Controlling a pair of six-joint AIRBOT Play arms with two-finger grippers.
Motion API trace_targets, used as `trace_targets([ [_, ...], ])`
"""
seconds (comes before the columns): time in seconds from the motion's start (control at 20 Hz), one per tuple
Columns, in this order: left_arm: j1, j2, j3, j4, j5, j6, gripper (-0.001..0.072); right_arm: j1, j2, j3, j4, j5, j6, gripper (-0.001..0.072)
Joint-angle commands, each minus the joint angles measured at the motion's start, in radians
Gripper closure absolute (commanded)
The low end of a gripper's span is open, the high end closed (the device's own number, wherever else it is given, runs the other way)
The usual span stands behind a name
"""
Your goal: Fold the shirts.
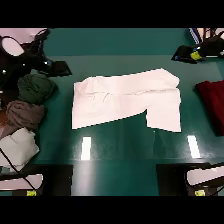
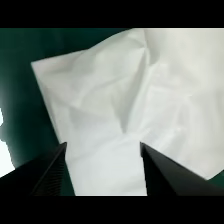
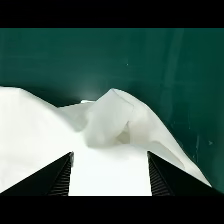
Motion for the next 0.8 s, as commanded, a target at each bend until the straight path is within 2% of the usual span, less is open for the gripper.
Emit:
trace_targets([
  [0.0, 0.100, 0.032, -0.011, 0.001, -0.184, 0.026, 0.0169, -0.031, -0.004, 0.086, 0.024, 0.138, -0.024, 0.0289],
  [0.1, 0.117, 0.095, -0.117, 0.002, -0.193, 0.050, 0.0169, -0.034, 0.031, 0.067, 0.030, 0.170, -0.035, 0.0289],
  [0.2, 0.119, 0.193, -0.303, -0.002, -0.148, 0.067, 0.0168, -0.034, 0.087, 0.007, 0.030, 0.168, -0.050, 0.0289],
  [0.45, 0.119, 0.349, -0.760, -0.134, -0.006, 0.084, 0.0168, -0.034, 0.247, -0.196, 0.030, 0.102, -0.061, 0.0289],
  [0.6, 0.119, 0.349, -0.918, -0.206, 0.105, 0.104, 0.0169, -0.034, 0.335, -0.312, 0.037, 0.024, -0.061, 0.0289],
  [0.75, 0.119, 0.349, -0.980, -0.257, 0.183, 0.105, 0.0168, -0.034, 0.393, -0.385, 0.037, -0.014, -0.061, 0.0289],
])
